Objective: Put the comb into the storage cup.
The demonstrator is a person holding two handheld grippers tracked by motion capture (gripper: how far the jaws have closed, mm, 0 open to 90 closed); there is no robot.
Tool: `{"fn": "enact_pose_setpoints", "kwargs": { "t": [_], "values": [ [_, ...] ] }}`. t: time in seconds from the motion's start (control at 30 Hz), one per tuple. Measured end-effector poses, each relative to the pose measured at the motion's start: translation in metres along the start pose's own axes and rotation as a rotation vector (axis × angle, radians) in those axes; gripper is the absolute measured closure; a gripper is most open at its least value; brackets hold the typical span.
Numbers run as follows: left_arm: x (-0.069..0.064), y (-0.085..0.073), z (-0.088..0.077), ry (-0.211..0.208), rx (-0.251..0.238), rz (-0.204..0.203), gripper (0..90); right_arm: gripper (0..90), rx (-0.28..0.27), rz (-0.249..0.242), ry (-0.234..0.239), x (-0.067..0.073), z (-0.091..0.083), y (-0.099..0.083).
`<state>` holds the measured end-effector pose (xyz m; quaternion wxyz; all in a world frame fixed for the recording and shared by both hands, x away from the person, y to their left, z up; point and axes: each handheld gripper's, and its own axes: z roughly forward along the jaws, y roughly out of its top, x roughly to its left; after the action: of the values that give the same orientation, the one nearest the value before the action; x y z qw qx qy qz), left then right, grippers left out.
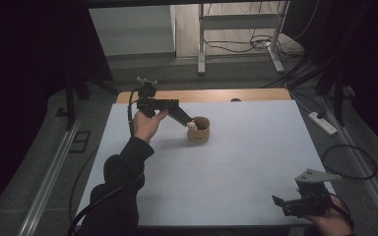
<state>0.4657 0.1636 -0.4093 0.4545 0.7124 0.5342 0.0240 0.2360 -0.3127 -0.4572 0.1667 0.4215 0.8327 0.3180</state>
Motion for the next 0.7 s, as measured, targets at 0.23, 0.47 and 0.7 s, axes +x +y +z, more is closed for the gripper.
{"fn": "enact_pose_setpoints", "kwargs": {
  "t": [0.23,0.47,0.7],
  "values": [
    [-0.002,0.000,0.000,0.013,-0.015,0.029,30.9,0.0,0.000,0.000,0.001,0.000,0.000,0.000],
    [-0.007,0.000,-0.002,0.032,-0.047,0.097,16.5,0.0,0.002,0.000,0.002,0.000,0.000,0.000],
    [-0.015,-0.002,-0.003,0.059,-0.046,0.190,8.3,0.0,0.002,-0.001,0.002,0.000,0.000,0.000]
  ]
}}
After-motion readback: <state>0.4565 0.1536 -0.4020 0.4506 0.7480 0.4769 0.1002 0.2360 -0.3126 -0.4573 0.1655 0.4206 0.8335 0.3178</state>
